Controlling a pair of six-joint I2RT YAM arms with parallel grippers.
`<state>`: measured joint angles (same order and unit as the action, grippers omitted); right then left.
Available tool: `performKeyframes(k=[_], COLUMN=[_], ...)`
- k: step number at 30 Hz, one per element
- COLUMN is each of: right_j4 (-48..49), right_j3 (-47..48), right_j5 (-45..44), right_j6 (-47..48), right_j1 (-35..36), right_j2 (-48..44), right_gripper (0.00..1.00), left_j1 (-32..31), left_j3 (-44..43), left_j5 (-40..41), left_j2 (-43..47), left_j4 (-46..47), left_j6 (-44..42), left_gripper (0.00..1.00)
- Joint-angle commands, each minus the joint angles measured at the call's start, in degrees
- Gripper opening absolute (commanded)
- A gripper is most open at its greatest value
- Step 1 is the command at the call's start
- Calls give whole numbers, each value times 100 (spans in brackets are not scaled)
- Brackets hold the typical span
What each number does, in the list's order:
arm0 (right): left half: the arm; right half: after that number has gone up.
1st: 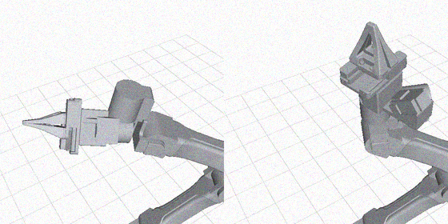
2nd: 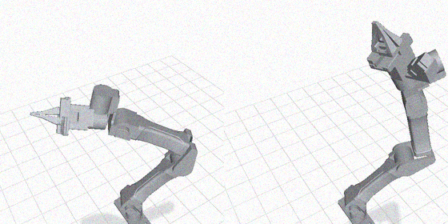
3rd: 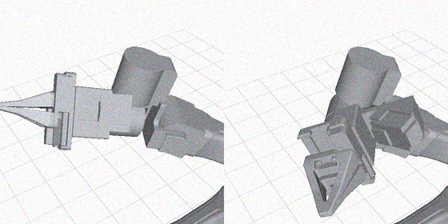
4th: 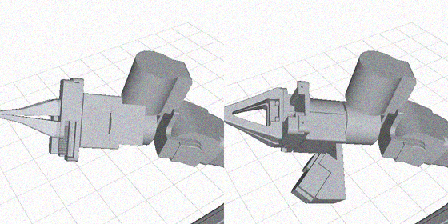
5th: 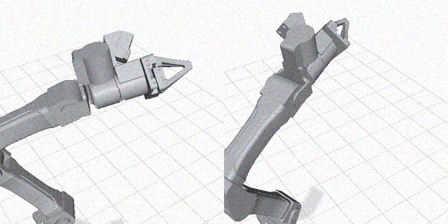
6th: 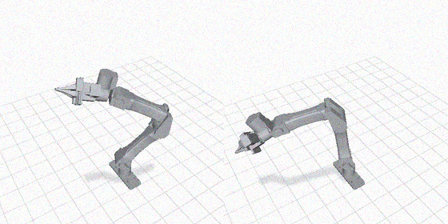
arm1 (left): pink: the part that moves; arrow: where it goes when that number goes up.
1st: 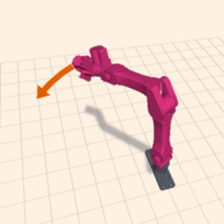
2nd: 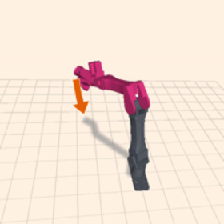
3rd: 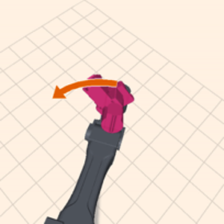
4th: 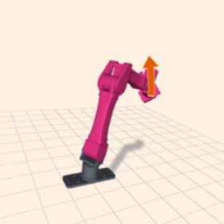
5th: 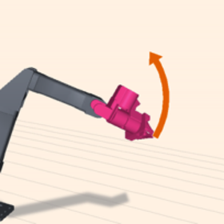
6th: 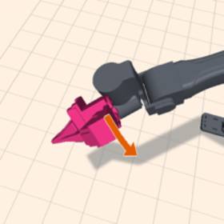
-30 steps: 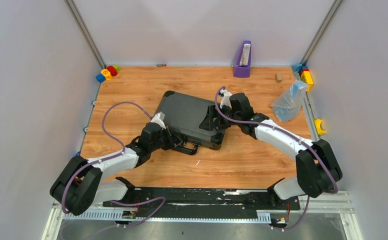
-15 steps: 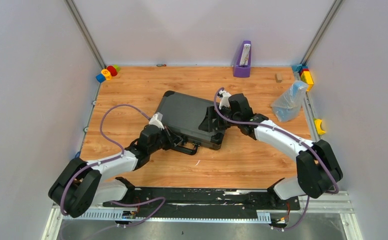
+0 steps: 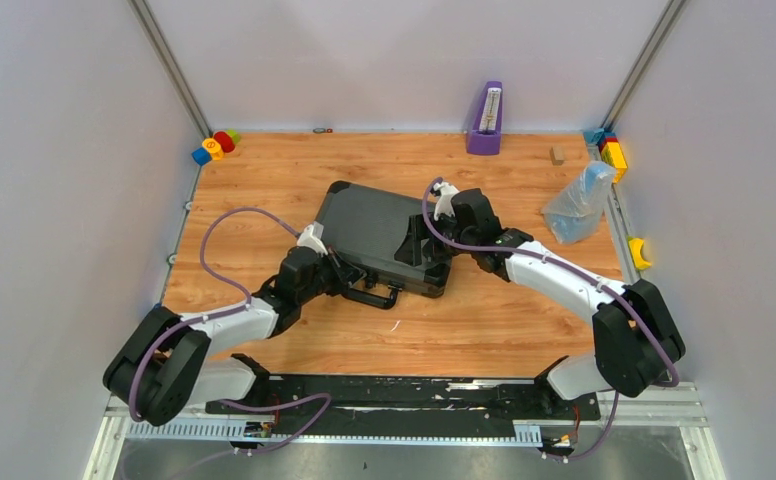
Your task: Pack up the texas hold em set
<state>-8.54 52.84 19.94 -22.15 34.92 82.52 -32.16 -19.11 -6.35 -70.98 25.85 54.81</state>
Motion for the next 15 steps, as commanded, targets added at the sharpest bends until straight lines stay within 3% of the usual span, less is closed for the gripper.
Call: performKeyframes(k=[1,15], right_j4=[-720,-721], right_j3=[-90,-2], right_j5=[-34,-17], right_j6=[-11,18], right_j1=[94,103], right_j2=[179,213], right_gripper=[85,85], left_j1=[-49,-355], left_j3=[69,69], left_j5=[144,692], left_j2=[-194,936], left_j4=[-81,-1422], left_j6=[-57,-374], left_gripper=[0,0])
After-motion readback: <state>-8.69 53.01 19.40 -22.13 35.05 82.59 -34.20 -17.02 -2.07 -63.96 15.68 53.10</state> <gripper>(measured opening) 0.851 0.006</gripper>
